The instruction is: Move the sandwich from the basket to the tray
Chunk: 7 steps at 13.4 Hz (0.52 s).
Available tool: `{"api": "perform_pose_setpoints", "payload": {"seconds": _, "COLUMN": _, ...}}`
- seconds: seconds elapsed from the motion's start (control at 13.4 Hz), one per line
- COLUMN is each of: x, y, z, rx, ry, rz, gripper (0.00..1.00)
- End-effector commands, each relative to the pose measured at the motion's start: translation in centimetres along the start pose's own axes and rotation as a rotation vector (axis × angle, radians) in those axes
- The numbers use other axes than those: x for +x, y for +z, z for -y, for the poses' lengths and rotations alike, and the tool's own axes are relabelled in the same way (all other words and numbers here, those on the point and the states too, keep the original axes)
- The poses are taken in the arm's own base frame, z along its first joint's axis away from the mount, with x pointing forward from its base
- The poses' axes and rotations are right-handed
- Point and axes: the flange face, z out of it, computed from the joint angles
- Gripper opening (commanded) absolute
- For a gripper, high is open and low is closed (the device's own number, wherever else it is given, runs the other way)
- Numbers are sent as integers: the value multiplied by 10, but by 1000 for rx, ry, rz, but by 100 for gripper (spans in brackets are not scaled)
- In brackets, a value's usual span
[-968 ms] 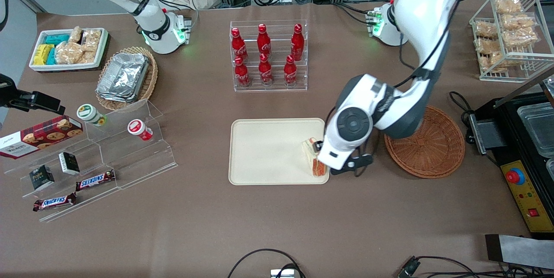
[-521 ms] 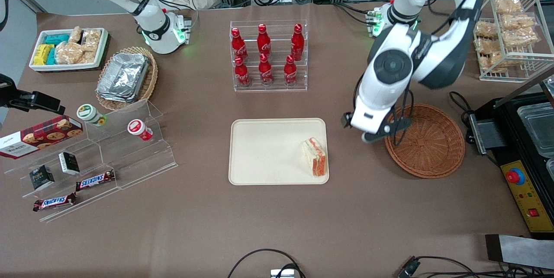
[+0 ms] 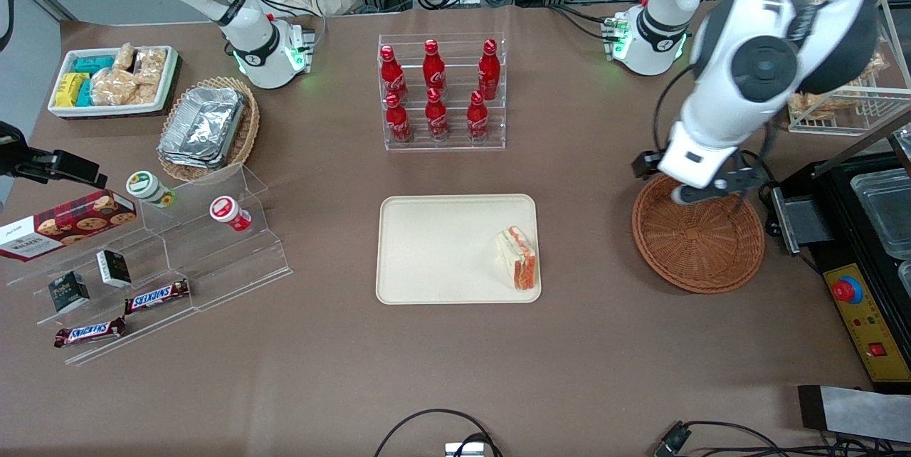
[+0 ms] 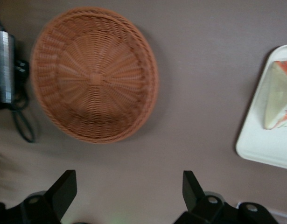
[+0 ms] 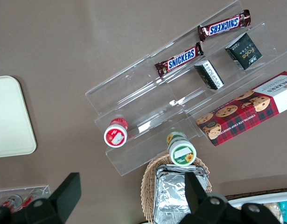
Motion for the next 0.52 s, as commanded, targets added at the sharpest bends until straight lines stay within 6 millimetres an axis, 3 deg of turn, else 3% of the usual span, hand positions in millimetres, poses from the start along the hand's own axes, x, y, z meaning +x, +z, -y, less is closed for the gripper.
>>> {"api": "perform_pose_setpoints", "payload": {"seconds": 0.0, "x": 13, "y": -48, "z": 50, "rx": -62, "ry": 80, "rz": 25, "gripper": 100}}
{"api": "perform_pose_setpoints", "payload": {"seconds": 0.15, "x": 18, "y": -66, "z": 66, "rx": -66, "ry": 112, "rz": 14, "gripper": 100}}
{"api": "perform_pose_setpoints", "payload": {"seconds": 0.22, "x": 27, "y": -70, "z": 86, "rx": -73, "ry": 96, "rz": 6, "gripper": 100}}
{"api": "perform_pose_setpoints", "payload": {"seconds": 0.45, "x": 40, "y": -78, "z": 89, "rx": -77, "ry": 153, "rz": 21, "gripper": 100}}
